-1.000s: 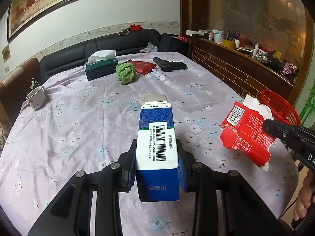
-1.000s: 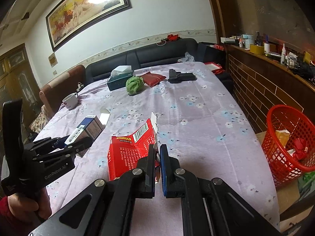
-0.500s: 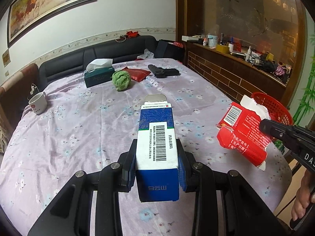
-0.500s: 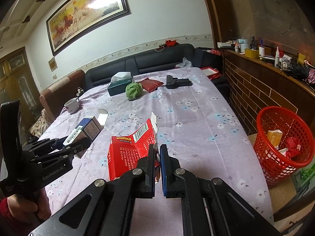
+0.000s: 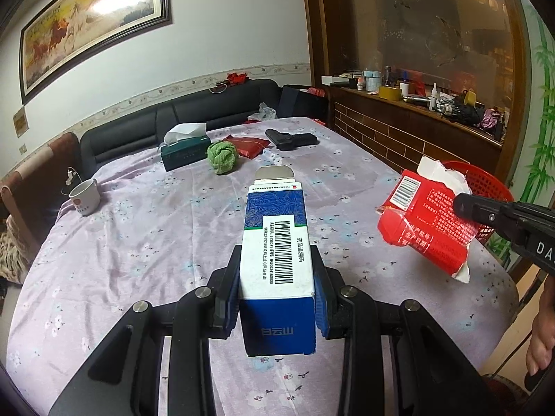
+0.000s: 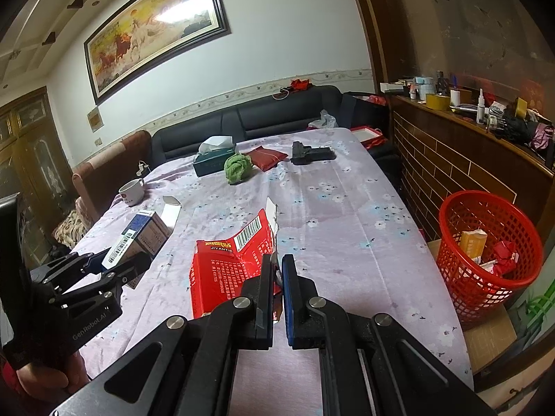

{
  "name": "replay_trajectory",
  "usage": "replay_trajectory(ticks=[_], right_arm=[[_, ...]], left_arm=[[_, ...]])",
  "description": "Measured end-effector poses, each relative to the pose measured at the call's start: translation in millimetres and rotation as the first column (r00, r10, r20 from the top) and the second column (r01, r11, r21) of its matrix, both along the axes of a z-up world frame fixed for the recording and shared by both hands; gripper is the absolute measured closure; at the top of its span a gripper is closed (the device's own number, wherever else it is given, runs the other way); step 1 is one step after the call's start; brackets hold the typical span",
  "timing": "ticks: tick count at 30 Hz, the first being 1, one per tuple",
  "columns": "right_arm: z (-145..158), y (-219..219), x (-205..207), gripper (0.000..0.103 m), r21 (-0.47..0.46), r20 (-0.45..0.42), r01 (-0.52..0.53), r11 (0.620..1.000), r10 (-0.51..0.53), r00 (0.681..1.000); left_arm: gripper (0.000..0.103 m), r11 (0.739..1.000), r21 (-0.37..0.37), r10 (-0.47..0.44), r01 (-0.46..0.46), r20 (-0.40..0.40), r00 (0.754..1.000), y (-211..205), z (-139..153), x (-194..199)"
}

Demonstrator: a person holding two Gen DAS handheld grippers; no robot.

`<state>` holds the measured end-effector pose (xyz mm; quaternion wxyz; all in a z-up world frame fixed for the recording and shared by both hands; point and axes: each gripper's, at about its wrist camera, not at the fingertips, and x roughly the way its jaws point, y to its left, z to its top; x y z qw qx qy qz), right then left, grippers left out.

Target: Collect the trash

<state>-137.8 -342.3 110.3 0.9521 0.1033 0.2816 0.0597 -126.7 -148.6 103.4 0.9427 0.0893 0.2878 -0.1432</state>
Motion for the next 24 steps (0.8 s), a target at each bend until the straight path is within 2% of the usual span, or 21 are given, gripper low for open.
replay_trajectory(ticks=[14,24], right_arm=[[-2.1,6.1,-2.1,0.097,-0.014,-0.006,-0.013,1.000,0.013,1.000],[-1.9,-11.7,-4.7,0.097,0.009,-0.002,0.029,1.000,-0.029,1.000]], left_arm=[[0.070,1.000,0.007,0.010,-0.010,0.001,1.000,0.3,-0.1,-1.7],[0.070,0.997,-0.052,-0.051,0.049,-0.038,0.998,-5.4,1.8,3.2]])
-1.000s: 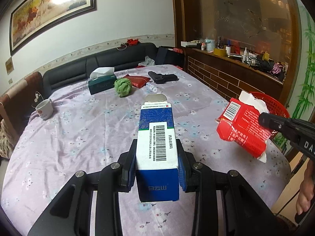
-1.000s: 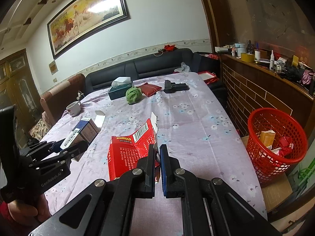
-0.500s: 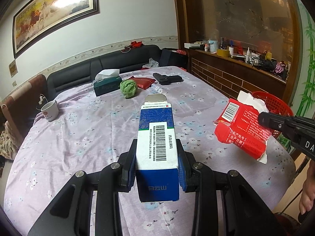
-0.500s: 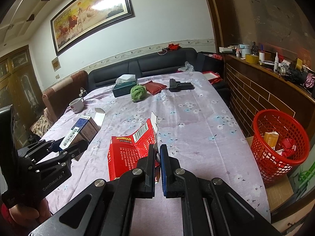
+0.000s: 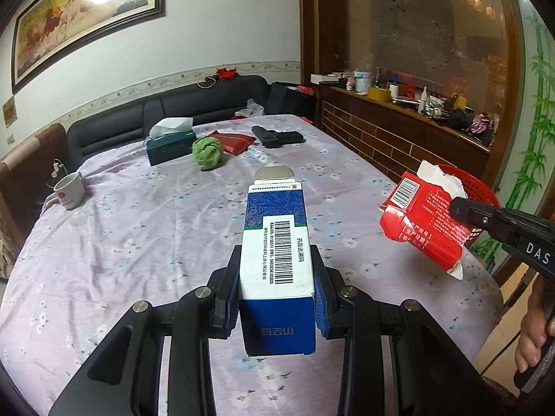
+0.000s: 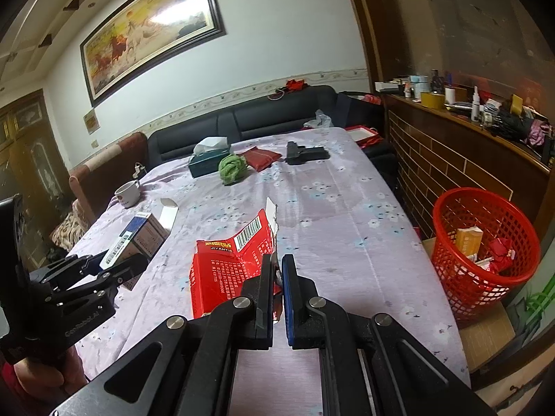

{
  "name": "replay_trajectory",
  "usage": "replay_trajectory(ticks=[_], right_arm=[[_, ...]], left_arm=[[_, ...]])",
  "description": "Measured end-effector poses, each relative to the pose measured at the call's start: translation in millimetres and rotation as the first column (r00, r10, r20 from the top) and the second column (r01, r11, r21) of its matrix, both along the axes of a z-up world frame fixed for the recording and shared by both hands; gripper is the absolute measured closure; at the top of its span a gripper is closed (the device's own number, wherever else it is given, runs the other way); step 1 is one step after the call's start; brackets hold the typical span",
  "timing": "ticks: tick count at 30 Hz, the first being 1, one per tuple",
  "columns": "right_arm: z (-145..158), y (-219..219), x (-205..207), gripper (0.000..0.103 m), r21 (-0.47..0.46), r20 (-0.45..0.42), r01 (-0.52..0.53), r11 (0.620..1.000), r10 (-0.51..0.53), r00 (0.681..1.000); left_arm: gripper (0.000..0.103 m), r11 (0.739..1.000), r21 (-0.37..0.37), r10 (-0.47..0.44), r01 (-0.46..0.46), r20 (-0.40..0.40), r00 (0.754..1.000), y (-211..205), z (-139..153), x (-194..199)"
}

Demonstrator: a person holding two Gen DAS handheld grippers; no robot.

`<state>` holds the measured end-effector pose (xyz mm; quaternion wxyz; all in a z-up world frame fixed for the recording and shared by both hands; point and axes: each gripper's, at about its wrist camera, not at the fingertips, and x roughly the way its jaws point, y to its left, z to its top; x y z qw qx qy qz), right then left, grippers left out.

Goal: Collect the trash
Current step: 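Carry both boxes over the red wastebasket and open both tools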

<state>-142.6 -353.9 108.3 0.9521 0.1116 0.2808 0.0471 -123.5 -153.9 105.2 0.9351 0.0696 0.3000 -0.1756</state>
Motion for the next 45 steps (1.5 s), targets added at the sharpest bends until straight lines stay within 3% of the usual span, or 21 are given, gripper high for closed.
replay_trajectory(ticks=[9,22,45], right_arm=[[-1.6,-31.0,-9.5,0.097,0.034,0.006,0.061,0.998,-0.061,0.998],[-17.3,-101.1,-33.9,0.097,0.122,0.009,0.165,0.979,-0.168,0.986],[-19.3,-210.5,-78.7,0.097,0.158,0.011,0.409,0.899,-0.416,0.909]], left_arm=[[0.070,0.998,-0.001,-0.066,0.066,-0.016,0.998,-32.3,-0.1,0.5],[0.070,0.977,0.019,-0.213,0.214,-0.044,0.976,-118.1,2.7,0.3],[0.070,0.917,-0.006,-0.398,0.398,-0.045,0.916,-229.8,13.3,2.3]])
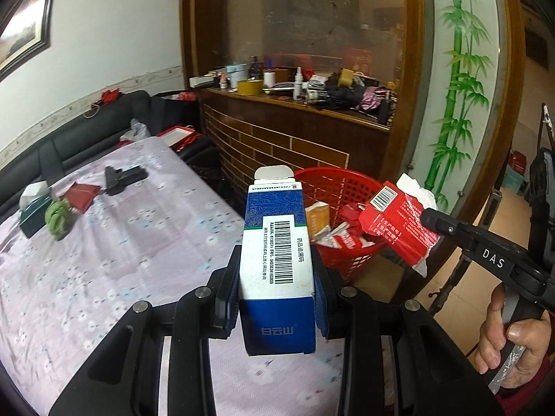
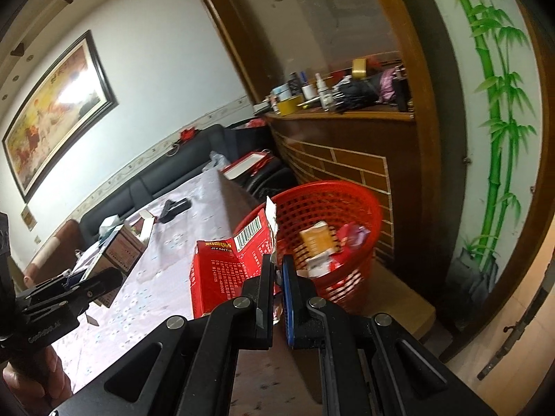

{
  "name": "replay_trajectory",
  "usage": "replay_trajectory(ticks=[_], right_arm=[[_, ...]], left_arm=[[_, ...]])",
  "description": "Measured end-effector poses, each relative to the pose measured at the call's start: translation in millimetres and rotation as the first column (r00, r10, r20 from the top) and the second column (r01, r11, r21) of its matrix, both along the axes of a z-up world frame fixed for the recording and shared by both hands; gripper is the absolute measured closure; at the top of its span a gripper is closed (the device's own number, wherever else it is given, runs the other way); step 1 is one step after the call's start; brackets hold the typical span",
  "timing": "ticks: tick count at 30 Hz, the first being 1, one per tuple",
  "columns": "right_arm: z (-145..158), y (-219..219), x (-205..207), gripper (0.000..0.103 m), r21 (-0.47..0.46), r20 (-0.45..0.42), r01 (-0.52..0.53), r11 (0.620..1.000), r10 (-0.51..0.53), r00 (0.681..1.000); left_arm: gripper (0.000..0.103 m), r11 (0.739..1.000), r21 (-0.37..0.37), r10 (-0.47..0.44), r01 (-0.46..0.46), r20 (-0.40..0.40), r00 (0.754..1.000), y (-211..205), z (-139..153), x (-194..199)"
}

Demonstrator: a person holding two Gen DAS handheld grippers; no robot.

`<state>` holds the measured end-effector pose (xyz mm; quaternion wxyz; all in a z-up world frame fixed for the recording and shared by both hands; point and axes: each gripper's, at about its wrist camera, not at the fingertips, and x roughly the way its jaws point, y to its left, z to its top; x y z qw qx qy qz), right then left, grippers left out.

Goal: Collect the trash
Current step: 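Carry both boxes over the red wastebasket and open both tools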

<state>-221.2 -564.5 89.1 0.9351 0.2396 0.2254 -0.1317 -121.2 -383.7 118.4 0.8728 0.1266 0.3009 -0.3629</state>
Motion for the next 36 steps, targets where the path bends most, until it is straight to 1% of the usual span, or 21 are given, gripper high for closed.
replay_trajectory(ticks=[6,12,27,36], right_arm=[[2.5,-13.9,1.6,0.097,-0.038,-0.021,0.039,0.999,-0.040,0.999],[-0.2,-21.5,13.1,0.097,-0.078,-0.060,0.056,0.995,-0.061,0.996],[-13.1,-47.0,35.3,0.097,-0.090,-0.113,0.075,0.993,-0.085,0.990],[-12.6,-62.1,47.7,0.097,-0.092,-0.120,0.085,0.992,-0.096,0.988]], left_arm=[[0.070,0.999,-0.017,-0.034,0.034,-0.015,0.999,-24.4,-2.3,2.0],[0.070,0.999,-0.023,-0.045,0.044,-0.053,0.998,-43.7,-11.3,14.5],[0.070,0.999,-0.016,-0.051,0.049,-0.103,0.993,-82.9,-28.3,35.3],[0.070,0.998,-0.029,-0.056,0.053,-0.124,0.991,-106.6,-32.7,48.7]])
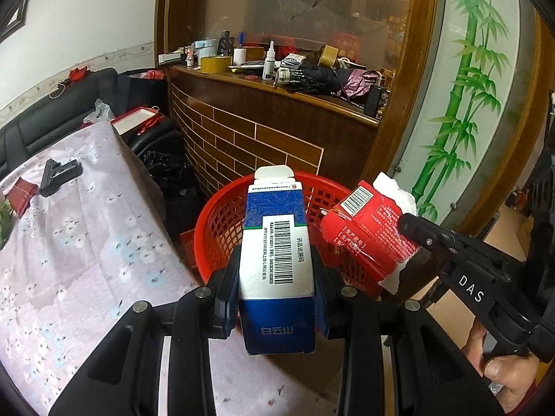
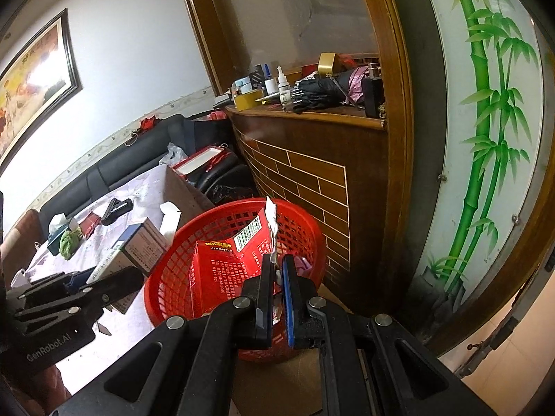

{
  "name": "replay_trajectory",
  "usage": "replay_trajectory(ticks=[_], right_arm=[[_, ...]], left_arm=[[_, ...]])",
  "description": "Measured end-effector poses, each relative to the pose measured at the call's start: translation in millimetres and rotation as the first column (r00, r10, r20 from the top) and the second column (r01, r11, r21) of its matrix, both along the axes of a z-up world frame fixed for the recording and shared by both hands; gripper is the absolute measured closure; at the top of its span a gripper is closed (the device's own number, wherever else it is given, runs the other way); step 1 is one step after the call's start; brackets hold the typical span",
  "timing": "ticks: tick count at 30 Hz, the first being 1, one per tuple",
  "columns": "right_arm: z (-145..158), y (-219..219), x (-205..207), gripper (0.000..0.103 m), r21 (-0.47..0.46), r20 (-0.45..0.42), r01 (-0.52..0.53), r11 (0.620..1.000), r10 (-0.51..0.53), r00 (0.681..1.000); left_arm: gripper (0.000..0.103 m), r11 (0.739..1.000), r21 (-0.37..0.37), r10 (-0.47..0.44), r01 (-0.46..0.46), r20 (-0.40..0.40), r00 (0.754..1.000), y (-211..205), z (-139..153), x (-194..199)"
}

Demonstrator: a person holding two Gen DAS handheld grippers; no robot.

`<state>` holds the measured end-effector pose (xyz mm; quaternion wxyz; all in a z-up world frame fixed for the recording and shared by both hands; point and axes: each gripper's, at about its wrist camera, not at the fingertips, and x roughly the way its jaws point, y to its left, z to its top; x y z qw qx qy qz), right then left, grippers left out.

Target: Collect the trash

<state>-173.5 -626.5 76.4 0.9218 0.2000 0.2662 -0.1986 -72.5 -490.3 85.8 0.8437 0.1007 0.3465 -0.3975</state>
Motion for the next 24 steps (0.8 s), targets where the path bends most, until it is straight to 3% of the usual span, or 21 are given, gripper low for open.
replay_trajectory(ticks=[3,5,10,11,13,14,15,19,21,24], right_arm=[[1.3,-7.0,9.4,0.097,-0.004,0.001,0.012,1.000,-0.012,1.000],[-0.4,-11.3,21.3,0.095,-0.010,-0.011,0.013,1.000,-0.013,1.000],[-4.3,-15.9,24.8,0.090,0.027,-0.026,-0.005,1.000,0.006,1.000],[-0.8,-11.3,16.5,0.084,0.019,-0.018,0.004,1.000,-0.003,1.000],[4.8,-4.0,2.4,0.061,0.025,0.005,0.014,1.000,-0.014,1.000],[8.6,3.2,-5.7,0.040,0.016,0.018,0.025,1.000,-0.025,1.000],[12.9,14.4,-12.7,0.026,-0.018,0.018,0.048,0.999,-0.048,0.999],[25.6,58.9,-35.3,0.016,-0.140,0.024,0.098,0.985,-0.096,0.995],[28.9,83.6,-46.4,0.006,-0.192,0.024,0.129,0.973,-0.127,0.992],[28.2,119.3,-58.6,0.005,-0.257,0.019,0.134,0.957,-0.134,0.991]], left_arm=[[0.065,1.000,-0.014,0.008,-0.008,-0.015,1.000,-8.1,-1.1,11.9],[0.039,1.000,-0.020,0.016,-0.017,-0.047,0.999,-8.4,-1.8,19.5],[0.035,0.999,-0.046,0.022,-0.022,-0.006,1.000,17.2,9.5,7.4],[0.030,0.998,-0.055,0.023,-0.022,0.013,1.000,25.4,13.2,2.0],[0.023,0.998,-0.064,0.031,-0.027,0.060,0.998,41.8,20.3,-11.0],[0.021,0.997,-0.067,0.033,-0.028,0.084,0.996,50.4,23.0,-18.3],[0.020,0.998,-0.067,0.031,-0.023,0.113,0.993,60.7,25.8,-27.3],[0.011,0.999,-0.038,0.031,-0.024,0.187,0.982,101.2,27.1,-58.6],[0.009,0.999,-0.021,0.036,-0.032,0.210,0.977,123.1,22.7,-71.7],[0.009,0.997,0.005,0.073,-0.076,0.245,0.967,157.8,16.1,-88.0]])
